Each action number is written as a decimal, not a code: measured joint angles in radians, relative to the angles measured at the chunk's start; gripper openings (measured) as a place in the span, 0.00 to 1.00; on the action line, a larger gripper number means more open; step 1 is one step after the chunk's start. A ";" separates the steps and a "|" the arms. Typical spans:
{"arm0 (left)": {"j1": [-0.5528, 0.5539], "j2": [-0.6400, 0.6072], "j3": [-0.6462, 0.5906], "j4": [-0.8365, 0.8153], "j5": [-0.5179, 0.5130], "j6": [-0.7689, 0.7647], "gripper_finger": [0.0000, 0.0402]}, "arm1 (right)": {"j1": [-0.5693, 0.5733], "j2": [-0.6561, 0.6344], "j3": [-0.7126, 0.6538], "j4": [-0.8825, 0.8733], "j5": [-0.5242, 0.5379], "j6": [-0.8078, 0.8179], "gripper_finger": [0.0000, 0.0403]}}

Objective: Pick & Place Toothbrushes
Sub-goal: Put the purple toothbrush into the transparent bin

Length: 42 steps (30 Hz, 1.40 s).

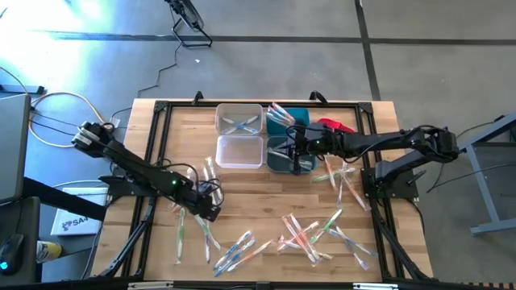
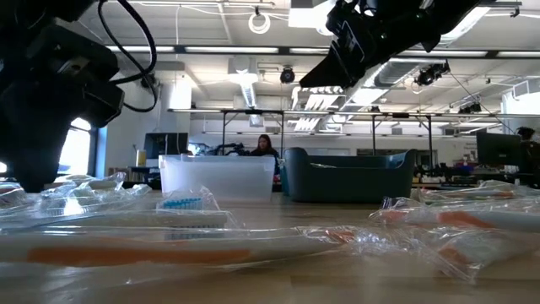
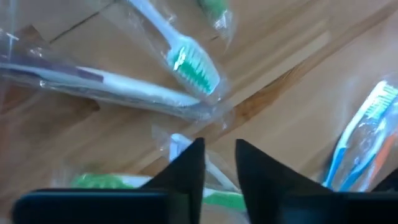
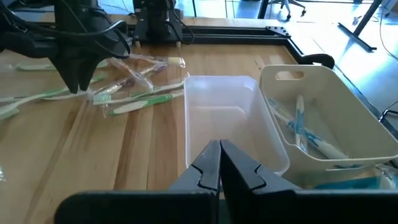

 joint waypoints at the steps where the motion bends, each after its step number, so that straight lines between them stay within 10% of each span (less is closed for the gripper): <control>1: 0.000 0.002 0.000 0.001 0.005 0.000 0.27 | 0.000 0.000 0.000 -0.003 0.000 0.000 0.00; 34: 0.074 0.002 0.000 0.081 0.460 -0.097 0.39 | 0.000 -0.001 -0.001 -0.033 0.000 0.000 0.00; 42: 0.071 0.002 0.000 0.080 0.442 -0.120 0.39 | 0.000 -0.001 -0.001 -0.036 0.000 0.000 0.00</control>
